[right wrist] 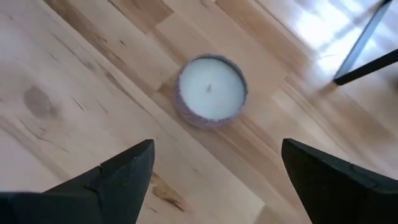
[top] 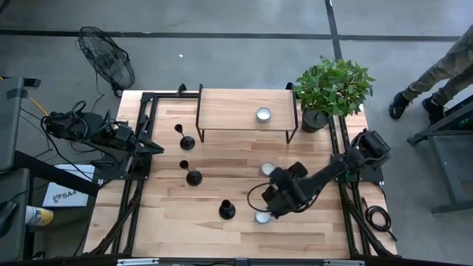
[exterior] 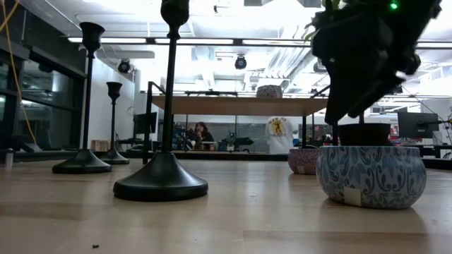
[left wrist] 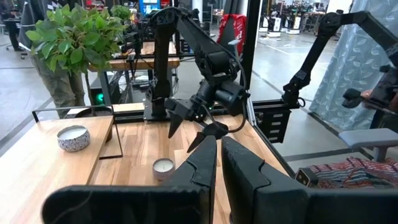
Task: Pick & Place candle stick holders
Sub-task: Put the pink scented candle on the shelf
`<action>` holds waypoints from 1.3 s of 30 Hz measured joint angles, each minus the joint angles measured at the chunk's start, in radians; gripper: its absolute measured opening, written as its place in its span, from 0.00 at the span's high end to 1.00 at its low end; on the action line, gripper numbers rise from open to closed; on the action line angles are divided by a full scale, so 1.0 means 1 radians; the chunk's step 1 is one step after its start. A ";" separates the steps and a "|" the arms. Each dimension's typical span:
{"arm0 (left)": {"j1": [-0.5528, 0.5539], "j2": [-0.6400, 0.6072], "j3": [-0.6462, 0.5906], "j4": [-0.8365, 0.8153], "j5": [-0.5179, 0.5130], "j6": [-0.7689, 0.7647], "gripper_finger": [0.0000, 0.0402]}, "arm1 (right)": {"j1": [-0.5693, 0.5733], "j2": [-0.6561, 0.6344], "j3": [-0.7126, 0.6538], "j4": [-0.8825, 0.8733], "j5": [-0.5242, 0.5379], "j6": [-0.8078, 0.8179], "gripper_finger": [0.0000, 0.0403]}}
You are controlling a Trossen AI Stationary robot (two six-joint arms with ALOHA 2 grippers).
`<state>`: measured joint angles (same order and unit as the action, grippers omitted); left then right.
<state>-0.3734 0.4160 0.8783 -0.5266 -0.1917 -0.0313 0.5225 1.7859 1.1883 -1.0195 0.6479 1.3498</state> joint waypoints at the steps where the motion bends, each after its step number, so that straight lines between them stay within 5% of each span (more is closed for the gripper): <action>1: 0.000 0.000 0.000 0.000 0.000 0.000 0.94 | 0.005 -0.001 -0.020 0.026 0.011 0.007 0.15; 21: 0.000 0.000 0.000 0.000 0.000 0.000 0.94 | 0.034 -0.001 -0.345 0.522 0.153 0.055 0.16; 39: 0.000 0.000 0.000 0.000 0.000 0.000 0.94 | -0.040 -0.002 -0.508 0.893 0.155 -0.230 0.16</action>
<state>-0.3733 0.4160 0.8783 -0.5266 -0.1917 -0.0313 0.4822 1.7843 0.6805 -0.1265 0.8027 1.1195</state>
